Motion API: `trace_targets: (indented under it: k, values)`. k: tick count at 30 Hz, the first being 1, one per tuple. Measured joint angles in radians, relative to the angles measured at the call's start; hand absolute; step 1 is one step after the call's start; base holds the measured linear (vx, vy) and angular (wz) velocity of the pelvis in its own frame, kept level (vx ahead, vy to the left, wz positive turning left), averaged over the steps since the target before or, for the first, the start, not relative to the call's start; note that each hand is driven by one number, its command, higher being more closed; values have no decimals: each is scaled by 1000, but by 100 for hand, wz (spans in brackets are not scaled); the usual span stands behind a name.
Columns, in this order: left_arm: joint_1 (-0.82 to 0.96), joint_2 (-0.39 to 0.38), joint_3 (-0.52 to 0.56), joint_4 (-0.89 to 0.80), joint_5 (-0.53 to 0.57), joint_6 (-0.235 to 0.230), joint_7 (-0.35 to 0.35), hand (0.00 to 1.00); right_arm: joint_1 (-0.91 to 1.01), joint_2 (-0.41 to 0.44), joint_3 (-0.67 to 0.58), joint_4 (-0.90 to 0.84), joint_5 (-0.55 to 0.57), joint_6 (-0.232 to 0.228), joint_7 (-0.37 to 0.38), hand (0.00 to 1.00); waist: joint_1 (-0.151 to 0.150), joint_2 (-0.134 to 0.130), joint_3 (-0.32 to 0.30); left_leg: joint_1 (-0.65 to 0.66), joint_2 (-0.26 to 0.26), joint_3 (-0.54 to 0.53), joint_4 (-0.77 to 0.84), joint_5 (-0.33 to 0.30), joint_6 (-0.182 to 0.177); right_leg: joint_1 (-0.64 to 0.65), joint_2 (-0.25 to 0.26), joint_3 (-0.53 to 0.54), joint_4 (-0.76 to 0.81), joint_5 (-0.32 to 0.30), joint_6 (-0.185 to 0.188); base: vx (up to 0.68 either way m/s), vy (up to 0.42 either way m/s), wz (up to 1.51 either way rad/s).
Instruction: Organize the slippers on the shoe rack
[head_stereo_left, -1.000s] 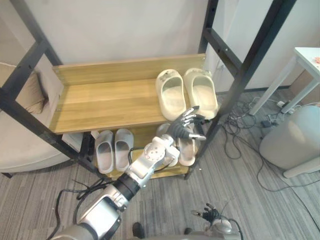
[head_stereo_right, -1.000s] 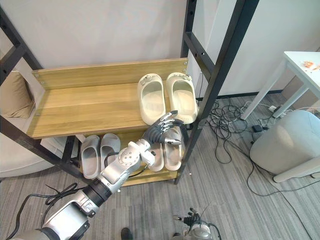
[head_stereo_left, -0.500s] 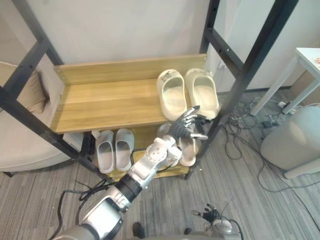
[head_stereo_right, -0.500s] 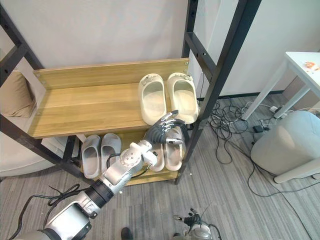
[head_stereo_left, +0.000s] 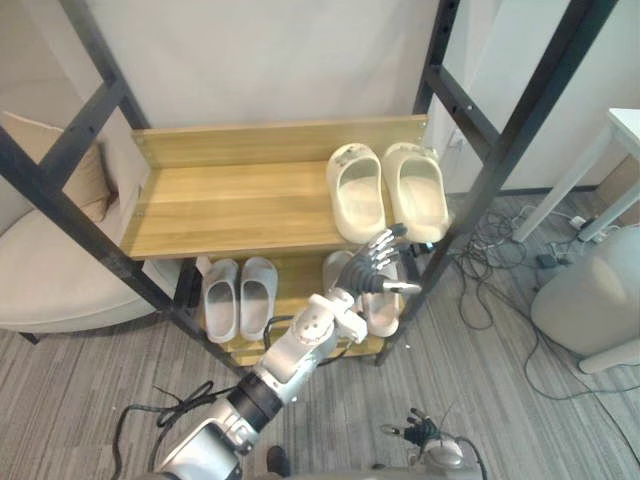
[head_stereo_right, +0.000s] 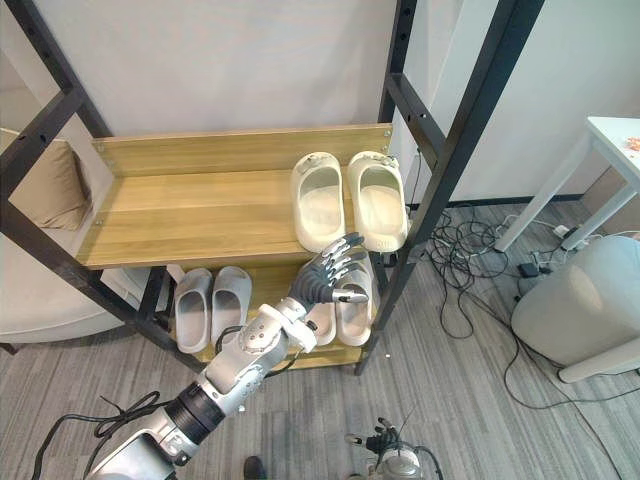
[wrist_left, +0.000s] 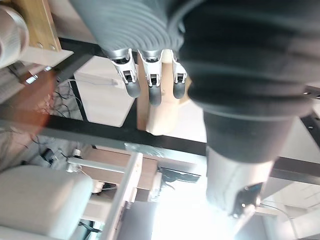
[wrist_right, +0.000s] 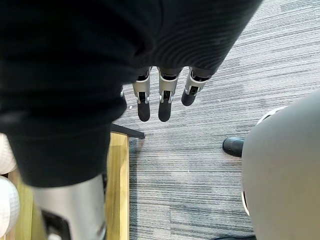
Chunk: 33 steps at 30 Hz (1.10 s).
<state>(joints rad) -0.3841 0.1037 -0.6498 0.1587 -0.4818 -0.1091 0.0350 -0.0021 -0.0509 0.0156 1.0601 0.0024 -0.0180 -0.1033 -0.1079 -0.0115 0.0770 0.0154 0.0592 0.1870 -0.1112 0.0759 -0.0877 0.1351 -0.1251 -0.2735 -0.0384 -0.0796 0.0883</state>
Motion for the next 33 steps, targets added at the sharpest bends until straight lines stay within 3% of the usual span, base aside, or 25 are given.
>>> trace_targets:
  k: [8, 16, 26, 33]
  values:
    - [35, 2, -24, -117, -72, -10, -16, 0, -8, -9, 39, 17, 2, 0, -2, 0, 10, 0, 0, 4, -4, -30, 0, 2, 2, 21, 0, -34, 0, -3, 3, -4, -1, 9]
    - [47, 5, -28, -170, -70, -13, -17, 0, -20, -10, 70, 26, 9, 2, -3, 0, 32, -1, 0, 7, -6, -40, 0, 5, 5, 29, -1, -46, 0, -5, 5, -3, 0, 5]
    - [96, 4, 218, -144, -48, -41, 62, 0, -10, -9, 65, 25, 19, 1, -3, 0, 50, -5, -1, 19, -6, -43, 0, 5, 5, 43, -1, -50, 4, -12, 0, 0, 0, 0]
    - [96, 3, 320, -76, -26, -42, 98, 0, -5, -5, 52, 24, 19, 1, -1, 0, 50, -14, 0, 18, -6, -40, 0, 5, 5, 41, 0, -48, 3, -15, 0, 0, 0, 0]
